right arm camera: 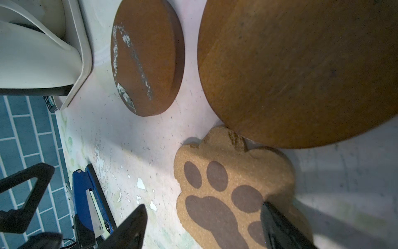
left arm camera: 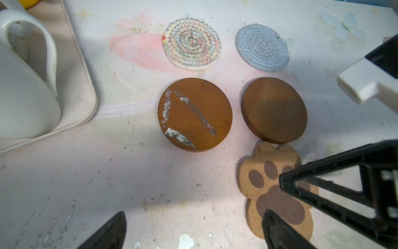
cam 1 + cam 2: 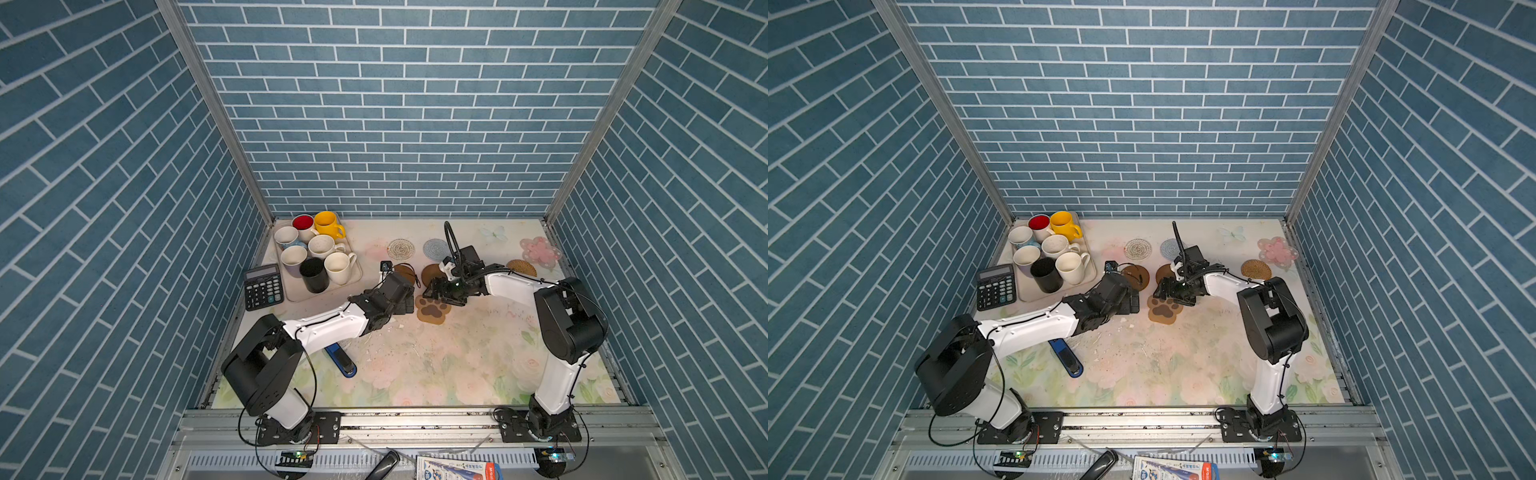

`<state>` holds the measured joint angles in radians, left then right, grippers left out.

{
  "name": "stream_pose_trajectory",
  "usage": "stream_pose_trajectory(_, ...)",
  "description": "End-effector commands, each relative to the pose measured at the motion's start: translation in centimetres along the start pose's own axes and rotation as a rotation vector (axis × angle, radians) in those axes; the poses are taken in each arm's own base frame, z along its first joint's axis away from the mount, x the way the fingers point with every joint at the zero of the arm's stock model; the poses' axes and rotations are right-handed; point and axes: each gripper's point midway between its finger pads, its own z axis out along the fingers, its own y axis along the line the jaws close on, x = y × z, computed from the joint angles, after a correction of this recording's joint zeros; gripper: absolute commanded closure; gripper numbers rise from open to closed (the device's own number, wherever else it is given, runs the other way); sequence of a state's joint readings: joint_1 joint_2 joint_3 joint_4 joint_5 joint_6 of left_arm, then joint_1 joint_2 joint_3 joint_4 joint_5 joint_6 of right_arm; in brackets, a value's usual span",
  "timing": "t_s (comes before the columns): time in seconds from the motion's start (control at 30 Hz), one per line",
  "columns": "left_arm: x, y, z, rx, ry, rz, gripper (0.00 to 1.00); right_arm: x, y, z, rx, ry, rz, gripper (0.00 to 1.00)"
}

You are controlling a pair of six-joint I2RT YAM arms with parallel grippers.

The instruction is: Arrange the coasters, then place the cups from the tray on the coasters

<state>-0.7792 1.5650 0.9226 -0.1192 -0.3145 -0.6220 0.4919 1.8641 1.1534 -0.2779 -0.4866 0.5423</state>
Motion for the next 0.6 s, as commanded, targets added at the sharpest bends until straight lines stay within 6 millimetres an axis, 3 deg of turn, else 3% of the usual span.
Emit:
stream_pose_trajectory(0.0,-0.3,0.4,-0.4,-0.004,-0.015,-0.017,0.01,-1.1,0.3,-1.5,0.017,-0.032,-0.030,0.17)
stream_pose_trajectory(0.2,-0.4,0.2,-0.1,-0.004,-0.013,-0.006,0.00,-2.5,-0.4,-2.7,0.011,-0.061,-0.015,0.18)
stream_pose_trajectory(0.57,-0.5,-0.3,0.5,-0.002,0.001,0.014,0.01,-2.9,-1.2,-1.0,-0.010,-0.022,-0.007,0.18)
